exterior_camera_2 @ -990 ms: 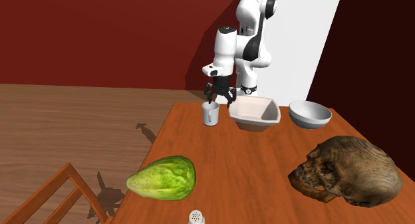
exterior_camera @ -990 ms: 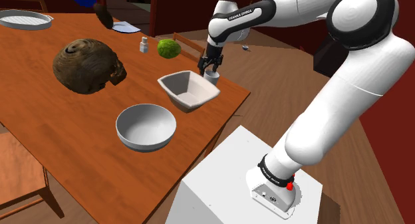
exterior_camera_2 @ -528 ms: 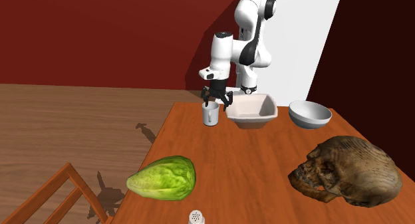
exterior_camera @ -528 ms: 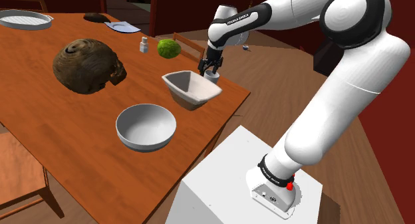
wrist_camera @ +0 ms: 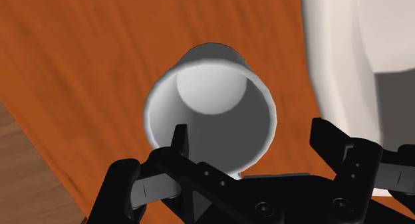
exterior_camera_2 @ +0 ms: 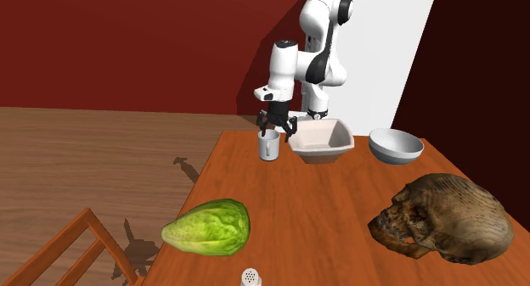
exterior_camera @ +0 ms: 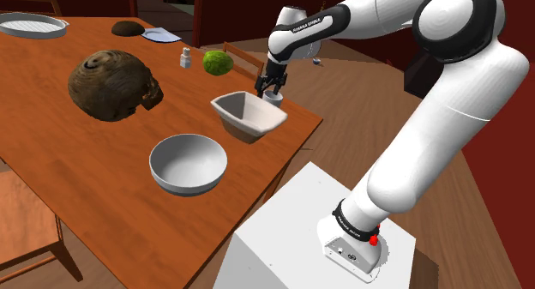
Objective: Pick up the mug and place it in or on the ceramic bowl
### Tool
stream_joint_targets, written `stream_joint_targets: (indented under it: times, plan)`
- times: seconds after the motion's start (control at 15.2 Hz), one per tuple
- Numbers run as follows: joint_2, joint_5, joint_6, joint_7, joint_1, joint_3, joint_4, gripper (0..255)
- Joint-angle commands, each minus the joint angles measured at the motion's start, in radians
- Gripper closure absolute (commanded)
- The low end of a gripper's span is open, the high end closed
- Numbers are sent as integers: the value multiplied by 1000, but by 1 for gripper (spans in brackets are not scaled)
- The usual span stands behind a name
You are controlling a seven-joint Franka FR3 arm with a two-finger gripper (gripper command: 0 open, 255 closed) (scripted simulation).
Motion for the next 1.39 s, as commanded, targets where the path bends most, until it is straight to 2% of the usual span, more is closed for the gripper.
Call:
stream_joint_targets:
  times: [0.0, 0.53, 0.59, 1.32]
  plan:
    - [24, 2, -1, -1, 6, 8, -21, 255]
    - [-9, -7, -7, -14, -3, -2, -46, 255]
    - [31, 4, 4, 1, 7, 9, -20, 255]
    - [-45, -11, -139, 5, 11, 9, 48, 255]
